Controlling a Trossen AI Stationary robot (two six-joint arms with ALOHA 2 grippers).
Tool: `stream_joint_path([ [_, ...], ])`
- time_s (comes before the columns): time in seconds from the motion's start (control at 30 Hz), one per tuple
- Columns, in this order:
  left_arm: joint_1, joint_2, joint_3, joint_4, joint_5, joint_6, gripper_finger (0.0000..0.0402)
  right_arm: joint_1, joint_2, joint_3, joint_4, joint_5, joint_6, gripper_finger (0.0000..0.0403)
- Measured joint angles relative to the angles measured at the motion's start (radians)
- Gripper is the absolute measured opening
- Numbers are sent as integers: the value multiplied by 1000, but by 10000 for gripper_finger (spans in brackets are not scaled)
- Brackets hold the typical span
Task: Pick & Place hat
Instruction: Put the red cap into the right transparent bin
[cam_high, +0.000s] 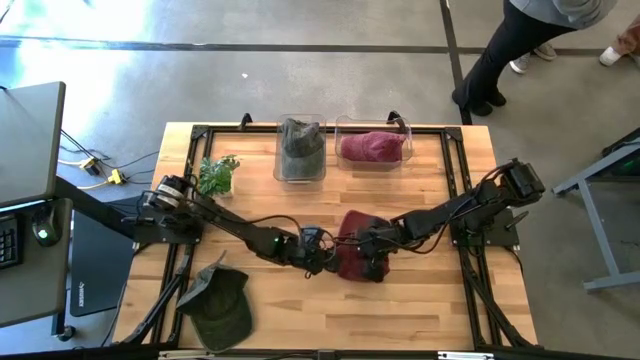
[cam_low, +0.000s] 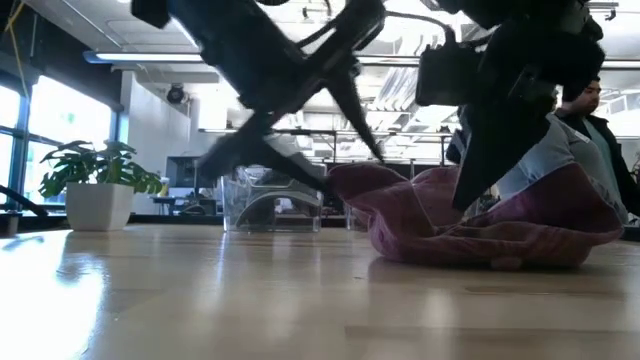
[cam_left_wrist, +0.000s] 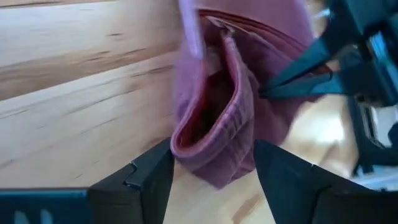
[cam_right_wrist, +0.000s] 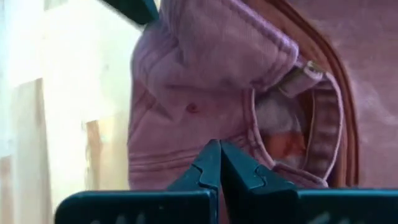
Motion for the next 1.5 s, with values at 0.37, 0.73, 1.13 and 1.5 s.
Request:
stream_joint_path([
  [0.37, 33, 4, -1, 55, 12, 135, 54, 0, -27, -33, 74, -39, -57, 1],
  [0.73, 32, -9, 118, 16, 67, 211, 5, -23, -26, -258, 578, 38, 81, 1],
  [1.13, 36, -9, 266, -258, 67, 164, 3, -62, 12, -314, 692, 30, 76, 0],
  [1.5, 53, -9, 357, -484, 86, 109, 2, -61, 109, -278, 641, 50, 100, 0],
])
